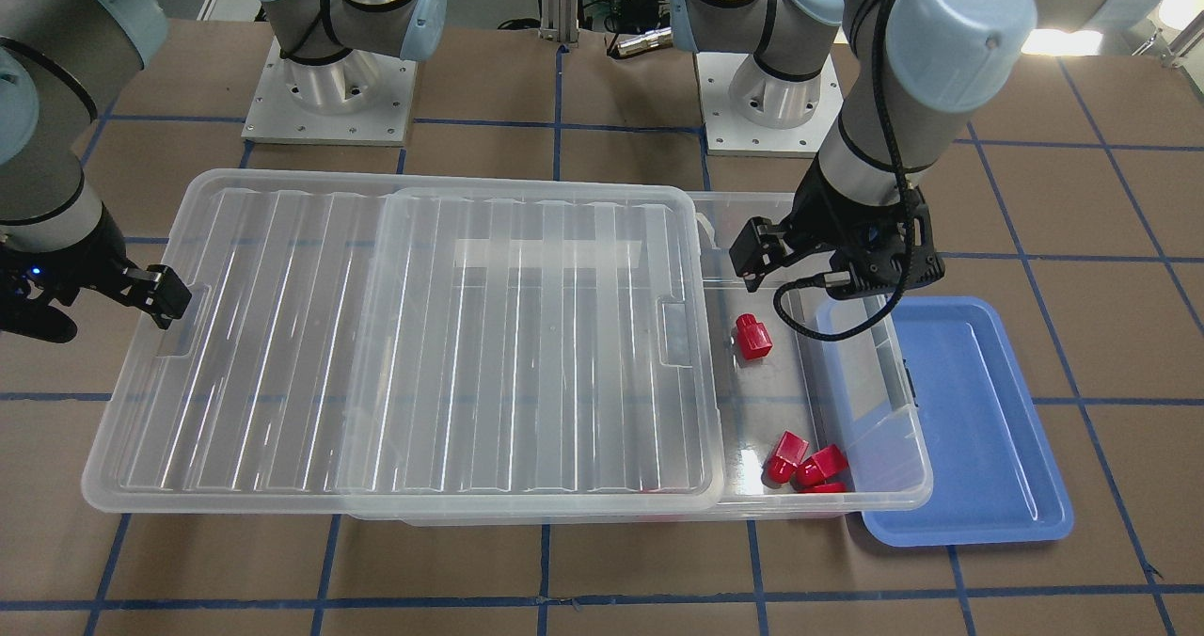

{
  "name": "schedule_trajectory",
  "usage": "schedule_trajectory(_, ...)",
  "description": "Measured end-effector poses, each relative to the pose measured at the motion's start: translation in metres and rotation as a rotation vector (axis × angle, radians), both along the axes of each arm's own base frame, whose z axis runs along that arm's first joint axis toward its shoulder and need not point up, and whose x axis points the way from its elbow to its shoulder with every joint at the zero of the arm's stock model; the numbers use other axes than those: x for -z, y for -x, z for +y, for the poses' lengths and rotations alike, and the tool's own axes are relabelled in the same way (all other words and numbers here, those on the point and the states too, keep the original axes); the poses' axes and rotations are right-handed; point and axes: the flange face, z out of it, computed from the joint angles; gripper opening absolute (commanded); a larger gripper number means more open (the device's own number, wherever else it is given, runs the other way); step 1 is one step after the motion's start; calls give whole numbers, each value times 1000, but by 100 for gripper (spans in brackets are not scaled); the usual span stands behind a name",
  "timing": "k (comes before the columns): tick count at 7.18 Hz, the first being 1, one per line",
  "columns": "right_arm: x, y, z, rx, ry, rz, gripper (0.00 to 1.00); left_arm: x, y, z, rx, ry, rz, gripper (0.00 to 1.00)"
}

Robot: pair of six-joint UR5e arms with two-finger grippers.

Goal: Place red block in blue tray from box

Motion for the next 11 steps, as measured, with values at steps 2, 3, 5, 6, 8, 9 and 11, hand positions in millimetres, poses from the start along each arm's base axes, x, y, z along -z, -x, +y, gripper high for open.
schedule_trajectory(2,-39,-16,6,-1,29,-101,100,51,-6,10,-107,-14,-7,100)
schedule_trajectory(3,-82,-31,12,0,37,-179,99,68,-12,11,-129,-23,-8,100)
schedule_trajectory(5,-157,-88,34,3,83,-247,98,94,-16,16,-150,-48,-10,100)
schedule_trajectory(6,-171,-125,45,17,104,-257,100,104,-17,19,-161,-59,-11,100)
schedule_trajectory(8,-172,-170,55,15,118,-263,100,121,-17,23,-188,-71,-14,100)
schedule_trajectory(9,-169,-176,54,-3,120,-263,100,130,-17,25,-192,-72,-15,100)
schedule_trajectory(11,-164,-179,51,-25,127,-262,100,152,-18,32,-188,-90,-17,100)
